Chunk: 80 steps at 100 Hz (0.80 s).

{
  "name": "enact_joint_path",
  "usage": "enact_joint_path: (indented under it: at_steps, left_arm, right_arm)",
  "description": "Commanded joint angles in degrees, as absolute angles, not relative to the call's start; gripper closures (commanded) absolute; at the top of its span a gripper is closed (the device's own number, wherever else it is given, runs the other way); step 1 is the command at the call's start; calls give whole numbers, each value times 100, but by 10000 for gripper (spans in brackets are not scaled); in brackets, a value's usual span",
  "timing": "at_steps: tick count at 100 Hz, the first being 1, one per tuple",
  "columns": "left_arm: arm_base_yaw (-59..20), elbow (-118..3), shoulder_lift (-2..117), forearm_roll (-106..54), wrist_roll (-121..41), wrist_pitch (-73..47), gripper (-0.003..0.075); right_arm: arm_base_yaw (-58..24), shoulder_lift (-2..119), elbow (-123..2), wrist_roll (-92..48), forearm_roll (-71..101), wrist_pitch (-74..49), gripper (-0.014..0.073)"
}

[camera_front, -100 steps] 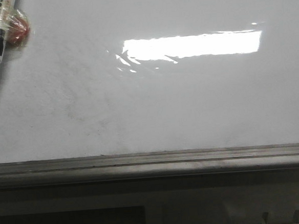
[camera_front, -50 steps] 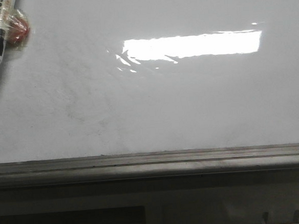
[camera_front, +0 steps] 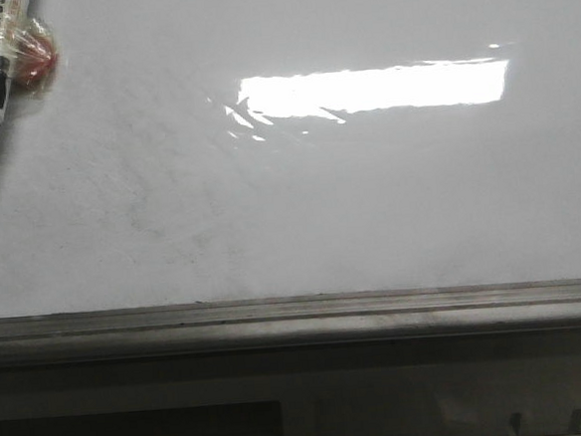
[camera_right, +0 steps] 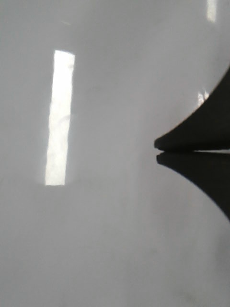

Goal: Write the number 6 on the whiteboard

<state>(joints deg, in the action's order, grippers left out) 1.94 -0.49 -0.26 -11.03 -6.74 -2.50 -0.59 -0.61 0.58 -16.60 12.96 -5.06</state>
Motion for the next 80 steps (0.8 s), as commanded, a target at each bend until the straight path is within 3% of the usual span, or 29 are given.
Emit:
enact_joint_path:
  at_steps: [1, 30, 54, 80]
  left_arm:
    - [191, 223, -205, -1726, -630, 232, 740]
    - [191, 184, -205, -4741, -630, 277, 741]
    - [191, -732, 177, -4408, -884, -786, 741]
    - [-37, -2269, 1760, -4055, -2232, -2316, 740]
  right_arm:
    - [-15, -158, 185, -1650, 2010, 59, 659]
    - [-15, -158, 155, -1650, 3938, 323, 658]
    - [-15, 219, -529, -1670, 3865, -513, 640]
    - [-15, 2107, -1848, -1670, 3232, -1818, 640]
